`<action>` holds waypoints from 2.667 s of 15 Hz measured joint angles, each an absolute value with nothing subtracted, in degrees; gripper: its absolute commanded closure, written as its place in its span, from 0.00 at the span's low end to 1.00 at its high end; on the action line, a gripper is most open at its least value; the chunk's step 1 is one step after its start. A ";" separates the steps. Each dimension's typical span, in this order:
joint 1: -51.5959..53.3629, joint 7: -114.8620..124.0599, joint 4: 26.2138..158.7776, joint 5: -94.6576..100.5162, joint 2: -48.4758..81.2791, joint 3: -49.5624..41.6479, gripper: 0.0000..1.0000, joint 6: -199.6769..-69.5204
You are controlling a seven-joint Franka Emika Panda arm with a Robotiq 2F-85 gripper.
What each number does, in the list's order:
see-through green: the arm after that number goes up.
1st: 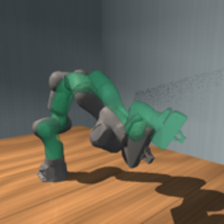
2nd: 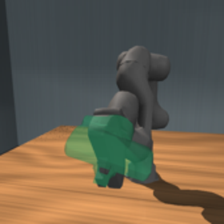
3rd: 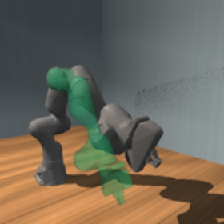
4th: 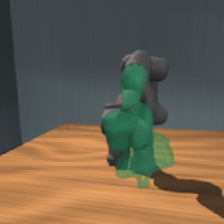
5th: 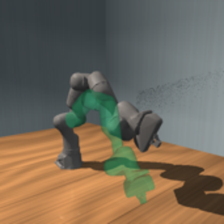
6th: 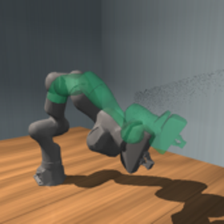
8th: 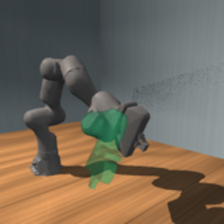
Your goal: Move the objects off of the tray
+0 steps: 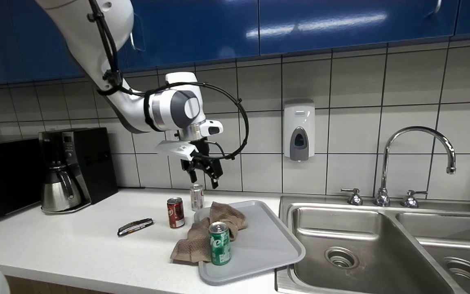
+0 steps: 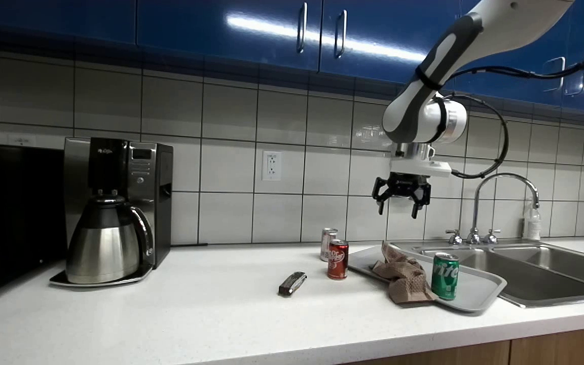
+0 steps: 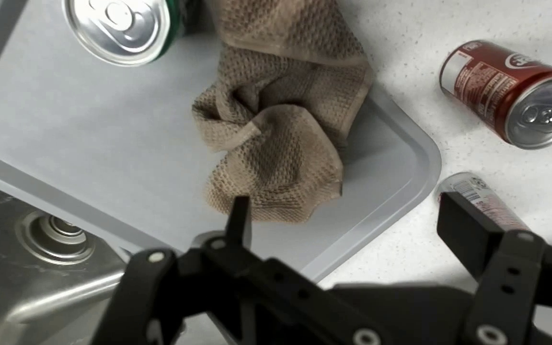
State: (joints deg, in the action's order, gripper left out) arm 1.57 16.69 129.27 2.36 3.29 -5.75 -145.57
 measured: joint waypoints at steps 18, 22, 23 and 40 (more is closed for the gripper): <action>-6.95 17.84 144.99 9.03 -7.16 -6.17 0.00 -145.64; -7.69 17.85 146.20 9.03 -7.12 -6.20 0.00 -145.61; -7.68 17.85 146.34 9.03 -7.05 -6.19 0.00 -145.61; -7.41 18.00 144.55 9.00 -0.03 -6.11 0.00 -145.65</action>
